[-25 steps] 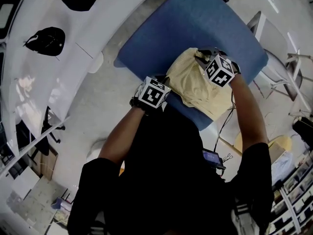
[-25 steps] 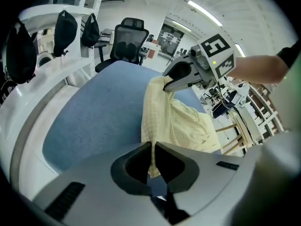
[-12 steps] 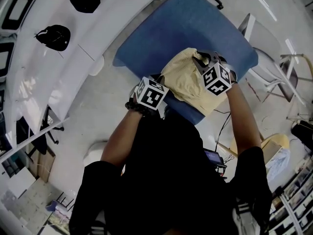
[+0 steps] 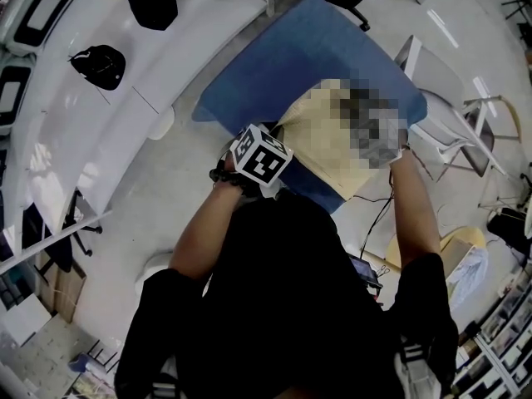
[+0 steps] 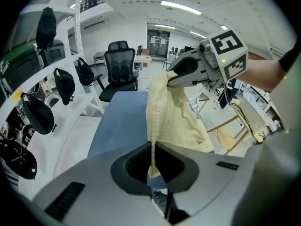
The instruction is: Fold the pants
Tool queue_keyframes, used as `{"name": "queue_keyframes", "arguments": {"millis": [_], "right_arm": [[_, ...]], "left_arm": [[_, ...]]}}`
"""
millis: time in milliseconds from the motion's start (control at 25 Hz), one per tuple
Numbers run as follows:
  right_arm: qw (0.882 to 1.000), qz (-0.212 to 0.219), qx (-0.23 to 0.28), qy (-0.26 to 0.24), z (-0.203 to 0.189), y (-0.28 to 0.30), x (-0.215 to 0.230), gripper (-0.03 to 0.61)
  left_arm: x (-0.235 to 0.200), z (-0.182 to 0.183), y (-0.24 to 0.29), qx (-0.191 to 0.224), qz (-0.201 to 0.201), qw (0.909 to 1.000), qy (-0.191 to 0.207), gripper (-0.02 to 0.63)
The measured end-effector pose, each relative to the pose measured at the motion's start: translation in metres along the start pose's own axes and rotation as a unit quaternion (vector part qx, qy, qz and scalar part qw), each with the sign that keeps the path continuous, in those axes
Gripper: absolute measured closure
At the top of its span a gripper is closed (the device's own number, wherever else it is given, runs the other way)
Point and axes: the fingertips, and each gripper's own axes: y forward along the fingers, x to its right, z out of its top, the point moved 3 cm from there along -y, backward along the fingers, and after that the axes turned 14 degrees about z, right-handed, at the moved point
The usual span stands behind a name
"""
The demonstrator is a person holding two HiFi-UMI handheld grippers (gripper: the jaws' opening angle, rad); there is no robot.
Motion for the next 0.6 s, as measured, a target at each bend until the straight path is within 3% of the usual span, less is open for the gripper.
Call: {"name": "queue_keyframes", "arguments": {"millis": [360, 600], "right_arm": [[0.999, -0.037, 0.032, -0.016, 0.037, -0.034, 0.027, 0.499], [0.997, -0.029, 0.056, -0.045, 0.071, -0.019, 0.039, 0.499]], "left_arm": [[-0.02, 0.039, -0.053, 0.06, 0.004, 0.9982, -0.01, 0.583], [-0.052, 0.04, -0.063, 0.06, 0.035, 0.9973, -0.025, 0.583]]}}
